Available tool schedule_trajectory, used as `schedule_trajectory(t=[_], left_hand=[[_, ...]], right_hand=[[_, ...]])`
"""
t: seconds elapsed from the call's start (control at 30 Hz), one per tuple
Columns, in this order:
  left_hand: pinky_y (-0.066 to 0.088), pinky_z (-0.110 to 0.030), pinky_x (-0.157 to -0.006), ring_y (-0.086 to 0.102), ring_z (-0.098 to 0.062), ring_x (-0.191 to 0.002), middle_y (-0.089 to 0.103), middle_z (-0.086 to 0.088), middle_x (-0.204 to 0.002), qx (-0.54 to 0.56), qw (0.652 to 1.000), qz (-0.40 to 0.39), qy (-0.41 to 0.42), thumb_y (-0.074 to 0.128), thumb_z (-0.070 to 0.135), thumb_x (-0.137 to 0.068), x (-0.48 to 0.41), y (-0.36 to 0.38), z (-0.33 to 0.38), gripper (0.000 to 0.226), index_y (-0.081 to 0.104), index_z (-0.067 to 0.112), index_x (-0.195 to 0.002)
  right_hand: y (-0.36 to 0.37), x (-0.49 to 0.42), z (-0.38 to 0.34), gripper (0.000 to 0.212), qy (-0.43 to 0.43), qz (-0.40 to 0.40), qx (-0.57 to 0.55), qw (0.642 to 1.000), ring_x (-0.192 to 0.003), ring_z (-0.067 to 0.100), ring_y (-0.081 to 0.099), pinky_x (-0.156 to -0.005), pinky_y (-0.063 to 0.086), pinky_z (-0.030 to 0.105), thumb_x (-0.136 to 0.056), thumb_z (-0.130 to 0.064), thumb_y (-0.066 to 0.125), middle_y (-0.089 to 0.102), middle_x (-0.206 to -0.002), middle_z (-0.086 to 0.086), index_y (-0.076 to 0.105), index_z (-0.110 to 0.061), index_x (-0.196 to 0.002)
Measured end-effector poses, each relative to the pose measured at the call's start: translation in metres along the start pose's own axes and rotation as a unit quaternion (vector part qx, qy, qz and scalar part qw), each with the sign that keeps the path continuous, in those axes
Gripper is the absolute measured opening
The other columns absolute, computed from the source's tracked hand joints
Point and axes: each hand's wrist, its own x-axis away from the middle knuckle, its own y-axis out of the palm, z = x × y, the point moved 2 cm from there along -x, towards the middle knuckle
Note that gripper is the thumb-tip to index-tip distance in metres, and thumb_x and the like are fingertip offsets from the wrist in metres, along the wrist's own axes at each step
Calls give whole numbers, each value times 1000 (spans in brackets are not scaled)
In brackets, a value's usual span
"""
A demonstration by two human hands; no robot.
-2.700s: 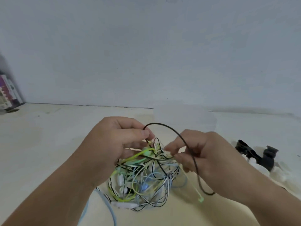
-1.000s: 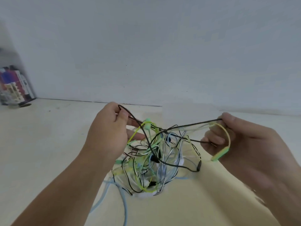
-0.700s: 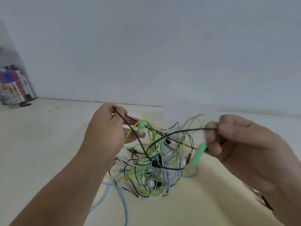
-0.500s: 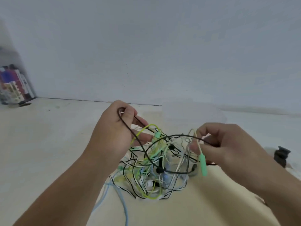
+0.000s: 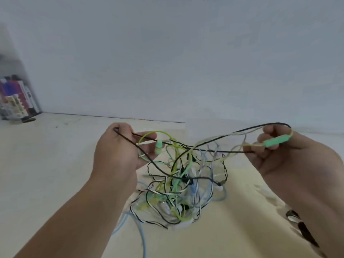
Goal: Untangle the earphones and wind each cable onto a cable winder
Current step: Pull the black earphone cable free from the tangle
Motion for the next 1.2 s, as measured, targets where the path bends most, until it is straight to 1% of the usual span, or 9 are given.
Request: schedule_trajectory(t=[0.13,0.27,0.37,0.53,0.67,0.77,0.97,1.1,1.2], left_hand=[[60,-40,-49,66,-29,-45,64,-11,-57,104,991,27,-78,36,14,-107,-6,-3,-1,23,44,15,-85],[53,-30,-45,49,-19,-33,42,-2,-52,131,988,26,-77,36,11,-106,-13,-6,-4,30,43,16,-78],[42,-22,-42,36,-16,-31,37,2,-45,131,987,55,-69,33,1,-102,-13,-9,-2,35,43,16,-73],[33,-18,-34,29,-14,-29,31,2,-46,147,979,104,-91,34,5,-100,-38,-30,-5,26,42,18,-79],[34,-16,-36,29,-14,-35,32,3,-48,103,982,131,-85,31,6,-98,-54,-45,-5,26,45,20,-81],[34,-14,-38,32,-12,-31,32,1,-60,82,982,157,-64,31,7,-97,-57,-49,-1,28,47,21,-79],[32,-23,-50,36,-16,-47,40,1,-65,42,978,200,-32,38,13,-94,-49,-48,9,26,53,22,-75],[35,-24,-49,39,-15,-50,38,2,-64,23,992,120,12,44,24,-101,-38,-35,14,30,56,17,-74],[33,-26,-51,37,-11,-52,33,6,-58,-10,997,-11,79,42,25,-105,-27,-18,15,38,60,16,-73]], right_hand=[[0,1,0,4,-12,-4,23,1000,-46,15,34,-64,54,29,-72,-7,55,28,-53,-1,57,-9,-74],[0,4,2,30,-25,28,204,978,-47,21,28,-68,53,36,-74,-17,65,21,-48,3,49,-15,-49],[2,7,1,31,27,-8,142,989,-50,24,34,-75,52,45,-81,-11,48,29,-54,10,56,-16,-51],[-3,-1,-5,17,13,-66,14,998,-50,16,45,-71,49,31,-74,-15,51,36,-54,-2,62,-16,-60],[-15,-7,-9,17,-21,23,118,992,-42,12,32,-68,45,29,-73,-3,54,28,-48,-4,63,-15,-67],[-25,-12,-14,22,-61,82,238,966,-37,13,29,-67,45,32,-85,-10,64,26,-44,-5,60,-17,-65],[-27,-12,-22,39,-25,51,155,986,-49,20,41,-67,52,34,-88,-25,58,29,-52,0,39,-18,-55],[-8,0,-14,35,13,-70,222,973,-61,31,57,-70,57,45,-76,-27,56,46,-60,13,49,-11,-46],[-2,11,-2,30,39,-137,427,893,-84,31,72,-86,56,49,-68,-31,70,73,-81,16,73,-1,-68]])
